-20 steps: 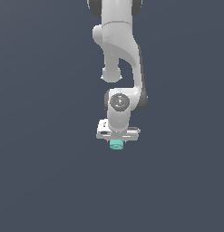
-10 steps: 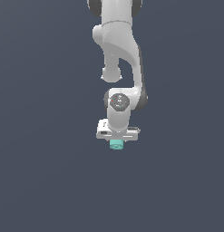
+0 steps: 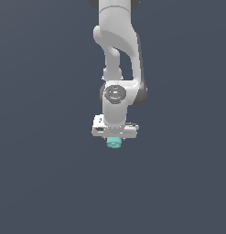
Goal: Pick up the object and move it to a goal position.
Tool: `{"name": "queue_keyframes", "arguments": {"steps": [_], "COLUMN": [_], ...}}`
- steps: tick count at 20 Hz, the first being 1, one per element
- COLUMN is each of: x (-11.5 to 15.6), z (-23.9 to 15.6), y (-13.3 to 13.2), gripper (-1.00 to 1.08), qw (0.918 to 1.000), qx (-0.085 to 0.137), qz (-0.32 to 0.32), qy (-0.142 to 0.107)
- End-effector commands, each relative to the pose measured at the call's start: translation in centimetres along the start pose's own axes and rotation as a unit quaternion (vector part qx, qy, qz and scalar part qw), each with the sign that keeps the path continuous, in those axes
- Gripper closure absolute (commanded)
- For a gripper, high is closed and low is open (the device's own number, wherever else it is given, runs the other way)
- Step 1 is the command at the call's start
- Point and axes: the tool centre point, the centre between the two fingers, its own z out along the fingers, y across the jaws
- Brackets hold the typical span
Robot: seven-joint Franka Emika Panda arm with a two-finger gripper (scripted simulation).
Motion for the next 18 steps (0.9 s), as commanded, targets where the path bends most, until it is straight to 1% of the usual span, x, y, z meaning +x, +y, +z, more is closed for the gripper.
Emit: {"name": "queue_keyframes", "arguments": {"steps": [1, 5, 18], "x": [0.1, 0.4, 1.4], "z": [-2.0, -5.8, -20.1], "y": [0.9, 2.8, 9.5], "gripper": [1.08, 1.08, 1.08], "qw": [1.0000, 1.0000, 1.0000], "qx": [0.000, 0.000, 0.001], "qz": [0.000, 0.000, 0.000], "qy": [0.001, 0.001, 0.001]}}
